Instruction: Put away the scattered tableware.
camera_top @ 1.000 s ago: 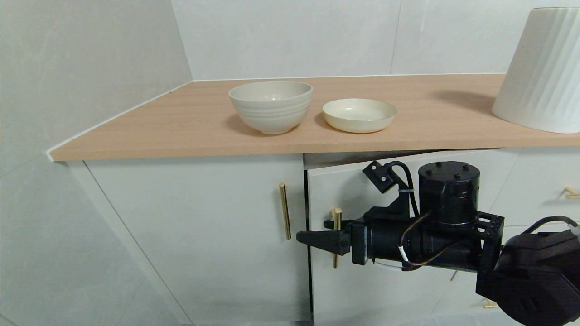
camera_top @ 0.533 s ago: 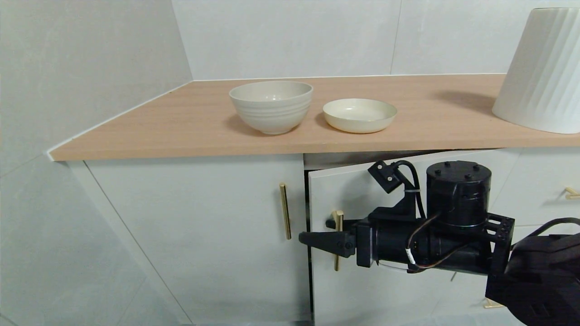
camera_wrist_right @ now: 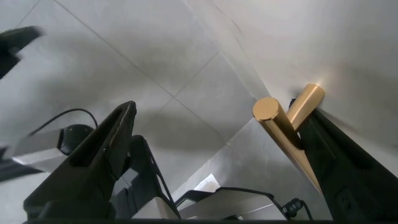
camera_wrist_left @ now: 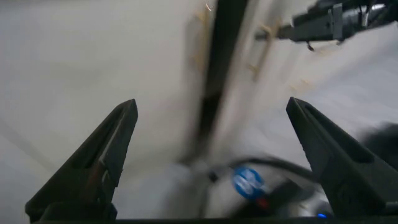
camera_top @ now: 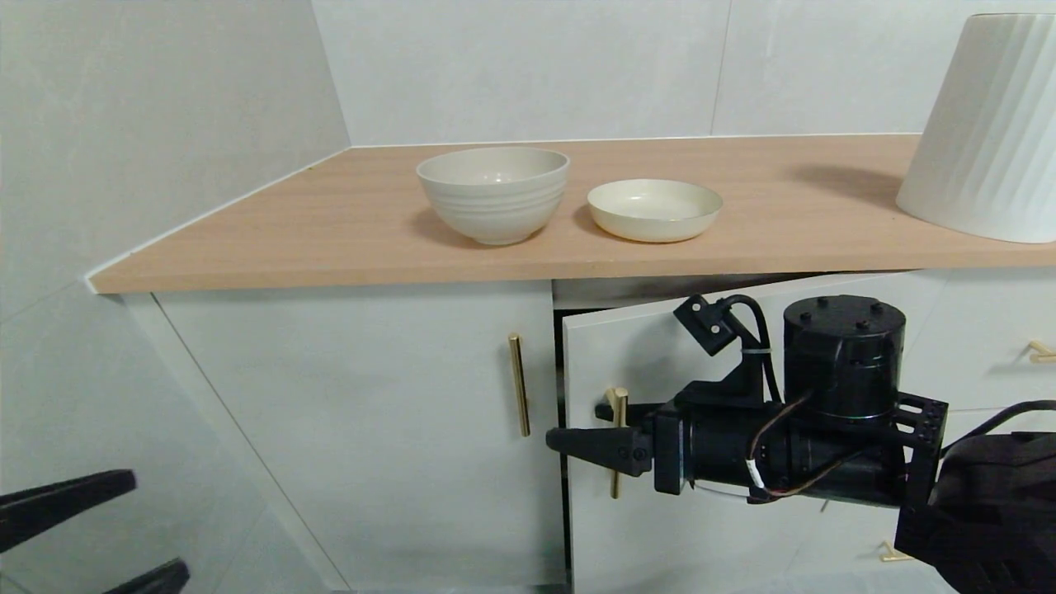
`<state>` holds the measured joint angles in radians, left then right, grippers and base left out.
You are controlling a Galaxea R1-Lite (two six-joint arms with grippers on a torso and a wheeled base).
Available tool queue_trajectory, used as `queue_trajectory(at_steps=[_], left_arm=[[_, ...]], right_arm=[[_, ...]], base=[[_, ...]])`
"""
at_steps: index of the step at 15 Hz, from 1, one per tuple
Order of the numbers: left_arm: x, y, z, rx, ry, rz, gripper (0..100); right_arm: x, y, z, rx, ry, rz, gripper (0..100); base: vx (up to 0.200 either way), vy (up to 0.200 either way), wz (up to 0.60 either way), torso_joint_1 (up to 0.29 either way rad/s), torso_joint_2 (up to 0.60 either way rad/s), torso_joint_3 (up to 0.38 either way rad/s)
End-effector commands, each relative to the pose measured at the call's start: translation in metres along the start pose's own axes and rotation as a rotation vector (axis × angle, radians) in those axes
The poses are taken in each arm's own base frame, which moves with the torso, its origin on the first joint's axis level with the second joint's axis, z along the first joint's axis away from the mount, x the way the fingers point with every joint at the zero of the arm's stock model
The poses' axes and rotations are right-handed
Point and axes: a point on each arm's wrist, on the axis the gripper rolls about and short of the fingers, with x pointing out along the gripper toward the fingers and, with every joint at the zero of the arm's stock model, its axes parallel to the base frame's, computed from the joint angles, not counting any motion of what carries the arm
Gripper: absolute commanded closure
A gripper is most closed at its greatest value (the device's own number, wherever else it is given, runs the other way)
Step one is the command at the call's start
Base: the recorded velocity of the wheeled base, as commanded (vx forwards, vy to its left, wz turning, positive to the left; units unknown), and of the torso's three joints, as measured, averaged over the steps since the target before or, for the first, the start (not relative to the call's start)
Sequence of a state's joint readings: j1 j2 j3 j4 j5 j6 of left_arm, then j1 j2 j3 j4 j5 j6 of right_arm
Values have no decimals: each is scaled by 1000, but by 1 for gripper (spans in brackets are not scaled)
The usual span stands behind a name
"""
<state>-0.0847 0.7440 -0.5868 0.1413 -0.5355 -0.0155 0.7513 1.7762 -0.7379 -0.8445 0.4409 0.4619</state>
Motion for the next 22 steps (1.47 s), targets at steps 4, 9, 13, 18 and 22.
queue_trajectory(at_steps=[4, 9, 13, 18, 22], left_arm=[[59, 18, -12, -143, 199, -131, 0], [64, 15, -14, -186, 202, -155, 0], [66, 13, -14, -176, 209, -177, 100], [74, 9, -14, -151, 232, -220, 100], [112, 13, 4, -84, 128, -262, 100]], right_arm=[[0, 0, 0, -2, -3, 1, 0], [1, -1, -1, 1, 4, 0, 0], [1, -1, -2, 2, 5, -1, 0], [1, -1, -1, 1, 2, -1, 0], [-1, 0, 0, 0, -1, 0, 0]], base=[[0, 0, 0, 0, 0, 0], [0, 0, 0, 0, 0, 0], [0, 0, 0, 0, 0, 0], [0, 0, 0, 0, 0, 0], [0, 0, 0, 0, 0, 0]])
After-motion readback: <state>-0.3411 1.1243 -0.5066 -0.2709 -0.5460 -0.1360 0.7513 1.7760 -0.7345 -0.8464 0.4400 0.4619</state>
